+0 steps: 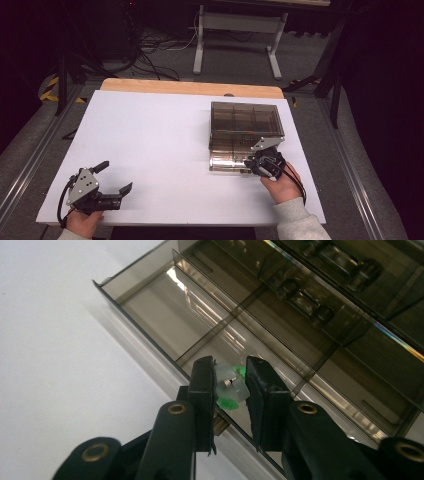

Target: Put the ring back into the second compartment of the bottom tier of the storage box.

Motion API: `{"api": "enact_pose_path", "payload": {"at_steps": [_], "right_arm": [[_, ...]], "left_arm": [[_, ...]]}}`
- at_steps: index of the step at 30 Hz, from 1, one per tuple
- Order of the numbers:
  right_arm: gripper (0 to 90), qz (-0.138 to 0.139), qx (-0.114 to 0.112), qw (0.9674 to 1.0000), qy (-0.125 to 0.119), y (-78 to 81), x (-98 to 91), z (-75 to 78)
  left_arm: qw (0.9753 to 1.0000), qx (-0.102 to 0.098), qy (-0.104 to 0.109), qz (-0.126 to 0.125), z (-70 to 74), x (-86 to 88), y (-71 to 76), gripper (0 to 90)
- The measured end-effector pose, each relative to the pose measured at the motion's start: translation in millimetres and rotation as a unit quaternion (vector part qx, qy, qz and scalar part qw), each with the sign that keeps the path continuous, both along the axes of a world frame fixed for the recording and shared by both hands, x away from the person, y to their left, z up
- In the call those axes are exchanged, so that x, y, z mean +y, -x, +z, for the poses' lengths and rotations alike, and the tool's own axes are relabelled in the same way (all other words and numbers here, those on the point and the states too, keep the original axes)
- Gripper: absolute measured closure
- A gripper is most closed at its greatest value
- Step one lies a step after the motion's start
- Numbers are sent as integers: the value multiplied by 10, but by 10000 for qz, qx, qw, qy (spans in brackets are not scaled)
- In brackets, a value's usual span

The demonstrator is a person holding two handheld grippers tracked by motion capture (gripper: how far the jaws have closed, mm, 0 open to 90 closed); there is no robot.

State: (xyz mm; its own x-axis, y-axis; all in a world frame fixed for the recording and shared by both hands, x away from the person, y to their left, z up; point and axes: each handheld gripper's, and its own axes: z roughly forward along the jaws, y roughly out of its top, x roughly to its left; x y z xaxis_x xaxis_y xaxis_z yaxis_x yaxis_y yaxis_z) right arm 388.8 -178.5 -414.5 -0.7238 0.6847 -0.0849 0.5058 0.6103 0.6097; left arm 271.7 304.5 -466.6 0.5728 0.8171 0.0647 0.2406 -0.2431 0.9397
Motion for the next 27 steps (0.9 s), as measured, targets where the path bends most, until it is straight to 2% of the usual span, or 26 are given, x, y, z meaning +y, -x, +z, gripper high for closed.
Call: {"api": "enact_pose_path", "payload": {"at_steps": [4, 14, 19, 27], "right_arm": [[743, -155, 78, 9998, -45, -47, 6, -11], [744, -312, 155, 9993, -105, -138, 12, -40], [744, -324, 115, 9993, -129, -176, 37, -50], [744, -287, 23, 9996, 24, -236, 84, -91]], "left_arm": [[10000, -1, -2, -3, 0, -1, 1, 6], [10000, -1, -3, -8, 0, -1, 0, 6], [10000, -3, -5, -10, 0, -1, -1, 6], [10000, 0, -3, -13, 0, 0, -1, 6]]}}
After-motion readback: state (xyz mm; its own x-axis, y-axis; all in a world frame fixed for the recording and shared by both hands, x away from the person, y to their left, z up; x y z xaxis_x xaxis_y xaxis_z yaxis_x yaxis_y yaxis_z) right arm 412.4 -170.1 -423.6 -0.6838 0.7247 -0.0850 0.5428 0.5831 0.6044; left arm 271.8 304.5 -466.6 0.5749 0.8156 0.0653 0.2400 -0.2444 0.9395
